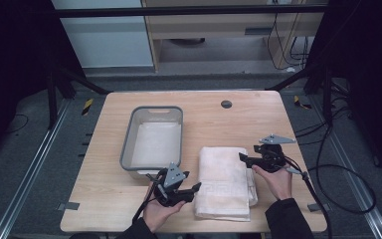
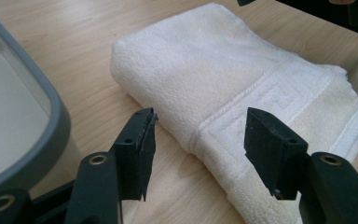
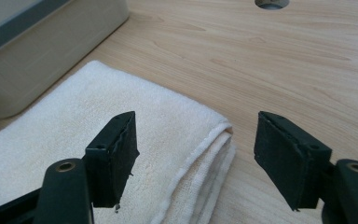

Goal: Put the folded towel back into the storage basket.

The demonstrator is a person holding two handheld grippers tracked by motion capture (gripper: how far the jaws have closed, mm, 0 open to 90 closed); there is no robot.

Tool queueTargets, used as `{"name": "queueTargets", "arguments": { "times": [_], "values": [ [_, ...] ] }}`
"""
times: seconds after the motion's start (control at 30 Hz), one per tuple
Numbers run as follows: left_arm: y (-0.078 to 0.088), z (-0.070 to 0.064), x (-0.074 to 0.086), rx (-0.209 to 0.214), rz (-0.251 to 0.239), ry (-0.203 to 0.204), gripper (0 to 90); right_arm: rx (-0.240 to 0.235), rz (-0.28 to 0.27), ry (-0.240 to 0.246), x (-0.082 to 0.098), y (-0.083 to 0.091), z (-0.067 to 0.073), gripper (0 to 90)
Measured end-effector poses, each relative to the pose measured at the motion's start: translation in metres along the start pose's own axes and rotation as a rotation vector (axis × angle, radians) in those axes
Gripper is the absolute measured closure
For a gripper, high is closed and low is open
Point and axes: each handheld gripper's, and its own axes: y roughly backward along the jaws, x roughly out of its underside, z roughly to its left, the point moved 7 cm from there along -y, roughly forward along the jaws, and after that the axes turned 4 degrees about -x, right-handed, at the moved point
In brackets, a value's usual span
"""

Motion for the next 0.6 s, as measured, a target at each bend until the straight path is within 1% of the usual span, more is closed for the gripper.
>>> {"name": "queueTargets", "arguments": {
  "times": [0.07,0.2,0.37,0.43,0.6],
  "values": [
    [-0.003,-0.002,0.002,0.002,0.011,-0.005,42.4,0.000,0.005,-0.004,0.001,-0.001,0.001,29.0],
    [-0.007,-0.004,0.005,0.000,0.023,-0.011,41.9,0.001,0.020,0.010,0.004,-0.007,0.001,28.7],
    [-0.014,-0.007,0.010,0.003,0.050,-0.021,41.2,0.004,0.040,0.016,0.007,-0.012,0.002,28.5],
    [-0.017,-0.007,0.011,0.002,0.055,-0.018,41.0,0.004,0.044,0.011,0.008,-0.013,0.002,28.6],
    [-0.022,-0.008,0.014,0.001,0.071,-0.017,40.6,0.004,0.054,0.017,0.009,-0.017,0.001,28.7]
  ]
}}
